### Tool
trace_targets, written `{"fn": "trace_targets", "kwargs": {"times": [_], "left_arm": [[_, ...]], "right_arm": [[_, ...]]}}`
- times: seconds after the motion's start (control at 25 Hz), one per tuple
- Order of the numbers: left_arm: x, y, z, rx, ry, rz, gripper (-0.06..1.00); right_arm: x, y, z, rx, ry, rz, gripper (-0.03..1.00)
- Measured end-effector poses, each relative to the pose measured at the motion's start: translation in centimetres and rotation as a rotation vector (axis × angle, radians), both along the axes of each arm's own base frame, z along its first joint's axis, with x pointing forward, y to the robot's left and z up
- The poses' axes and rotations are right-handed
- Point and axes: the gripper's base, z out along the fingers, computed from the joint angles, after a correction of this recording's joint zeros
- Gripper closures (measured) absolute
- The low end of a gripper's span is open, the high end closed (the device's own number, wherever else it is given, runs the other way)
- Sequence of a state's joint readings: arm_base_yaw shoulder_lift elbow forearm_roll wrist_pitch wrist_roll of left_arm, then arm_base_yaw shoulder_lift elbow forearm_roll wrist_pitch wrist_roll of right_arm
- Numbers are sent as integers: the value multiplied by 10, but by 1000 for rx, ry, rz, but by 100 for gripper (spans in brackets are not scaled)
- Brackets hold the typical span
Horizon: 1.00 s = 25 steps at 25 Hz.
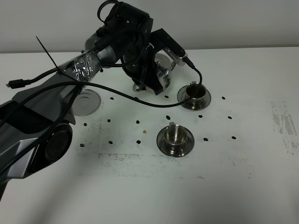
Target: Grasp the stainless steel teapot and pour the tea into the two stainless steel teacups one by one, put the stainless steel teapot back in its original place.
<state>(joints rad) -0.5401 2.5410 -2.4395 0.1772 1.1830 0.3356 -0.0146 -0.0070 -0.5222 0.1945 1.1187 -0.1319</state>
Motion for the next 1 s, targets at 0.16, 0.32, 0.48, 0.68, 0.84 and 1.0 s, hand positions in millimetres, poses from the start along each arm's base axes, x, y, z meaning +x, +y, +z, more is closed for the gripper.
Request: {"fn": "trace_targets", "kwargs": {"times": [0.16,0.32,0.48,0.68,0.84,1.0], "left_arm": [[-2,2,20,-14,-31,-7,77],[-5,4,39,-25,-63,-20,77],[-8,5,56,-39,-91,-26,77],[-12,7,73,-52,-118,-39,77],[-15,9,85,-63,-139,-42,77],[-13,12,87,-65,-142,-39,77]], "right_arm": [[0,0,0,1,0,0,68],[0,0,0,4,0,2,71],[0,1,0,6,0,4,73],[0,1,0,6,0,4,74],[0,1,0,7,0,5,74],[0,1,0,7,0,5,74]]}}
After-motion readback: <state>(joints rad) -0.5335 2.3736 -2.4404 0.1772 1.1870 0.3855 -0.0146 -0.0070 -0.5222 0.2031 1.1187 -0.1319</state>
